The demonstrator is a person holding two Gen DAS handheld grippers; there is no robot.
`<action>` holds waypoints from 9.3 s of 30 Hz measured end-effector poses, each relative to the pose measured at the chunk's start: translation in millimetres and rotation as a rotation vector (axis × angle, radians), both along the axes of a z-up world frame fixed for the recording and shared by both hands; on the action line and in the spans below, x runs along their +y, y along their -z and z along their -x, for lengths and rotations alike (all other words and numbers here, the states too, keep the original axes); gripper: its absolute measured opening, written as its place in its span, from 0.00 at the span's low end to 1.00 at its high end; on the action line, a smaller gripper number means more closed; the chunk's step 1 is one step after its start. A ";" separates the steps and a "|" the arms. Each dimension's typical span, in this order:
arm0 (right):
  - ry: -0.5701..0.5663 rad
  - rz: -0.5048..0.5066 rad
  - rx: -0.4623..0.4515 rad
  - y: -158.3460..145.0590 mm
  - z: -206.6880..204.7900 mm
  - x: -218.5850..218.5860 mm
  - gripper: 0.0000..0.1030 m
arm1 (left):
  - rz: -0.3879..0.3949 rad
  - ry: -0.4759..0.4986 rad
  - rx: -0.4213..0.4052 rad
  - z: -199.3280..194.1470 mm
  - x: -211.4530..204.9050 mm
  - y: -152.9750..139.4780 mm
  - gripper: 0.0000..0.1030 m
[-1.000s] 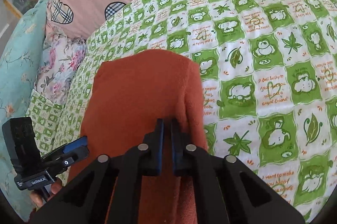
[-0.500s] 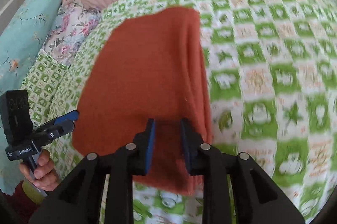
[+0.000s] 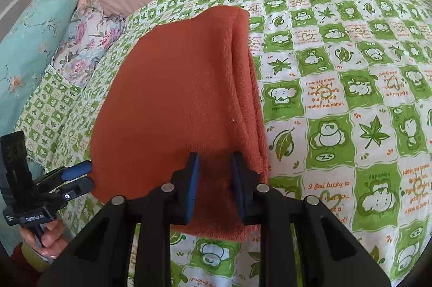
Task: Fold small clothes
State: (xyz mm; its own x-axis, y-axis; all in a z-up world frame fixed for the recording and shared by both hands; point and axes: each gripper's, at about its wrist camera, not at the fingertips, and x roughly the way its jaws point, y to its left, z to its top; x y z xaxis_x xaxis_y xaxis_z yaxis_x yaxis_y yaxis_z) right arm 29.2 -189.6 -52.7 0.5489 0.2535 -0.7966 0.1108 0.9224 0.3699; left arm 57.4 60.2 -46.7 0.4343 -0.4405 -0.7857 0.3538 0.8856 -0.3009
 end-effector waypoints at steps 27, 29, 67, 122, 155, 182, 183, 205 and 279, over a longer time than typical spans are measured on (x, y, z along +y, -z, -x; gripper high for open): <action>0.052 0.148 0.051 -7.7 29.2 -6.0 0.40 | -0.131 -0.094 0.034 7.8 4.2 6.5 0.62; 0.054 0.140 0.050 -8.9 29.7 -7.9 0.40 | -0.147 -0.100 0.035 9.5 4.9 5.0 0.62; -0.089 0.136 -0.009 -48.6 97.2 44.1 0.94 | -0.346 -0.198 -0.119 86.9 16.2 -47.3 0.86; -0.090 0.259 -0.045 -99.1 46.5 57.8 0.99 | -0.344 -0.244 -0.136 34.6 -0.5 -81.3 0.91; -0.091 0.226 0.026 -55.9 8.7 47.6 0.99 | -0.392 -0.211 -0.152 7.3 -11.5 -67.1 0.95; -0.094 0.220 0.031 -54.6 15.8 52.3 0.99 | -0.394 -0.195 -0.156 15.8 -14.7 -67.8 0.95; -0.095 0.220 0.031 -54.5 15.9 52.8 0.99 | -0.393 -0.194 -0.155 15.8 -14.3 -67.6 0.95; -0.100 0.223 0.029 -57.8 14.9 50.7 0.99 | -0.393 -0.202 -0.150 16.0 -10.5 -66.0 0.98; -0.083 0.228 0.021 -57.4 -10.2 32.1 0.99 | -0.385 -0.182 -0.132 -10.4 -21.1 -60.4 0.98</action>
State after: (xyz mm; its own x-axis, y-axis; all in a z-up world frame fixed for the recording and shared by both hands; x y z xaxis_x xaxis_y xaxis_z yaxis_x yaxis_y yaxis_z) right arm 39.4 -157.5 4.7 0.5166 0.1097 -0.8492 0.0365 0.9880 0.1498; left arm 67.9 39.1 13.6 0.5850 -0.0338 -0.8103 0.1948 0.9757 0.1000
